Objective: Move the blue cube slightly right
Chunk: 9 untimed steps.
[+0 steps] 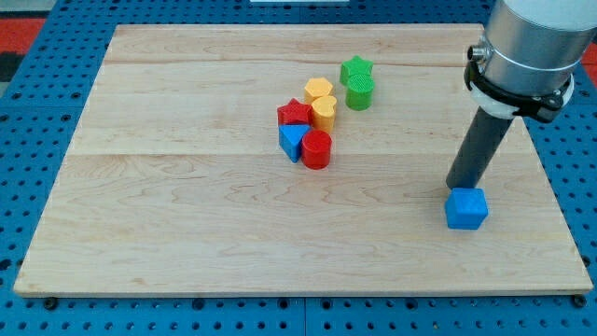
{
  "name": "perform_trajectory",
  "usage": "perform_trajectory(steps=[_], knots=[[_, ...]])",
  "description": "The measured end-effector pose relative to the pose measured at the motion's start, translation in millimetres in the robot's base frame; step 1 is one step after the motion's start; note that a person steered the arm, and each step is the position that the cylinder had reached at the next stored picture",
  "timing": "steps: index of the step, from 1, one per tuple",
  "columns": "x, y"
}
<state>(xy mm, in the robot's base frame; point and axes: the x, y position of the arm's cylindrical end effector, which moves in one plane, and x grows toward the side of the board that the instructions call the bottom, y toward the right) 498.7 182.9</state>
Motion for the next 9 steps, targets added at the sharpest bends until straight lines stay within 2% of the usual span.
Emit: perform_trajectory(steps=[1,3,5,7,9], knots=[[0,0],[2,-75],[16,-23],[45,-33],[54,-29]])
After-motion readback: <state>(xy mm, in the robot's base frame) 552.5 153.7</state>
